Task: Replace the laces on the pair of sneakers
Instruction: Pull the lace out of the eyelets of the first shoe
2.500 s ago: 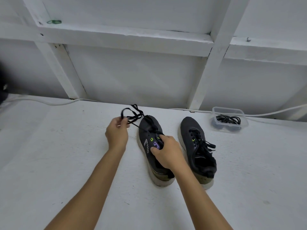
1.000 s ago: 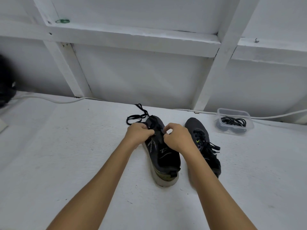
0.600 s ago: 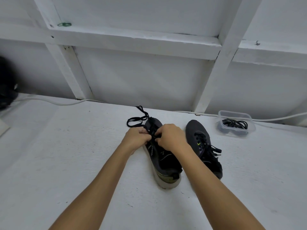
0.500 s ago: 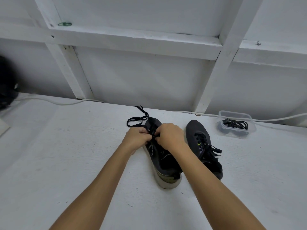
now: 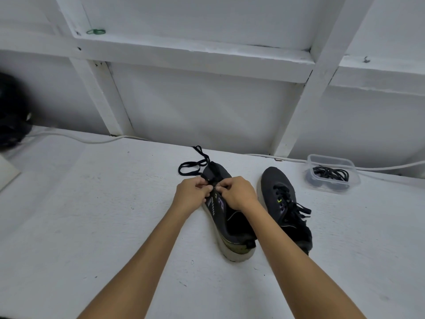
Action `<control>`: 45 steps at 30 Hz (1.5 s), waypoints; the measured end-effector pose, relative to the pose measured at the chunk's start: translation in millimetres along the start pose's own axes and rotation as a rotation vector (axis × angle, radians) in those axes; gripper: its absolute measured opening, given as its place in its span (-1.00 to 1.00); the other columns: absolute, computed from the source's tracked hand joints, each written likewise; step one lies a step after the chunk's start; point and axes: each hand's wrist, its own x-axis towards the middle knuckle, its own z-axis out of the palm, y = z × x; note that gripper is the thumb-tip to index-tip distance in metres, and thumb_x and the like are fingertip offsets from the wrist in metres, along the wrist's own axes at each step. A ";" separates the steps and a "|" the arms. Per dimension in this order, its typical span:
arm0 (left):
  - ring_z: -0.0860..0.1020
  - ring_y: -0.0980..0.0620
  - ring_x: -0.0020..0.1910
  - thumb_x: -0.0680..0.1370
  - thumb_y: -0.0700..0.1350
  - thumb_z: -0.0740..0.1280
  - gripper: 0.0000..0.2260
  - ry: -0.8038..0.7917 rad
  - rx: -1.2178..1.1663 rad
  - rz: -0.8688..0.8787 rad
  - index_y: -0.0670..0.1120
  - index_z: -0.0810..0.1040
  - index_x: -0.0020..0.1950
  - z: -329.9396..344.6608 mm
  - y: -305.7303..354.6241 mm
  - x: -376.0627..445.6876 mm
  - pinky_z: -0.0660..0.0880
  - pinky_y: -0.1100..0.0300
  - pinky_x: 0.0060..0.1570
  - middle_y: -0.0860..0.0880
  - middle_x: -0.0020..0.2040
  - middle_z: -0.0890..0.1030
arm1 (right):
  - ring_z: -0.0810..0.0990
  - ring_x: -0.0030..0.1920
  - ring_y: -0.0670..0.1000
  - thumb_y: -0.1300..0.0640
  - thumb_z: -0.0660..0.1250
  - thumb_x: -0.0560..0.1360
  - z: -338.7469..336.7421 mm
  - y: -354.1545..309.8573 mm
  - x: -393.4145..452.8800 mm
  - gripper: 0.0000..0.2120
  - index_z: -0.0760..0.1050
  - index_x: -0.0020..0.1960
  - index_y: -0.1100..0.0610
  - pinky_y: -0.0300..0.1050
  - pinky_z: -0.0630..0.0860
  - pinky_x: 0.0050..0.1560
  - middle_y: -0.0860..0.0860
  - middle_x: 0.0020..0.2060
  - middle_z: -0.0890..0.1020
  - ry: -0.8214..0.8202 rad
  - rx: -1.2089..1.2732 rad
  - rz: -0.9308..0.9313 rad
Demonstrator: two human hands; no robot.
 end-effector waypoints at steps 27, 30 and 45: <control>0.55 0.08 -0.13 0.56 0.08 0.40 -0.71 0.156 0.112 -0.037 -0.10 0.47 0.11 5.1 -0.9 -12.0 0.40 0.17 -0.12 0.06 -0.16 0.56 | 0.67 -0.06 0.03 0.03 0.47 0.48 -15.1 30.5 -10.9 -0.92 0.64 -0.10 0.03 -0.08 0.61 -0.02 0.01 -0.08 0.69 0.081 0.511 0.272; 0.53 0.09 -0.11 0.58 0.07 0.39 -0.64 0.134 0.100 -0.036 -0.08 0.43 0.26 3.9 2.5 -11.5 0.40 0.17 -0.07 0.10 -0.15 0.56 | 0.71 -0.13 0.09 0.06 0.46 0.50 -10.6 29.9 -15.2 -0.92 0.63 -0.09 0.07 0.01 0.68 -0.09 0.06 -0.11 0.72 0.065 0.581 0.297; 0.45 0.11 0.38 0.41 0.36 0.35 -0.30 -0.251 0.195 0.001 0.11 0.40 0.48 -18.7 6.1 -19.1 0.37 0.03 0.41 0.14 0.43 0.46 | 0.70 -0.11 -0.12 0.07 0.49 0.51 -18.1 11.0 -26.9 -0.96 0.69 -0.04 0.00 -0.08 0.68 -0.07 -0.12 -0.13 0.73 0.101 0.423 -0.015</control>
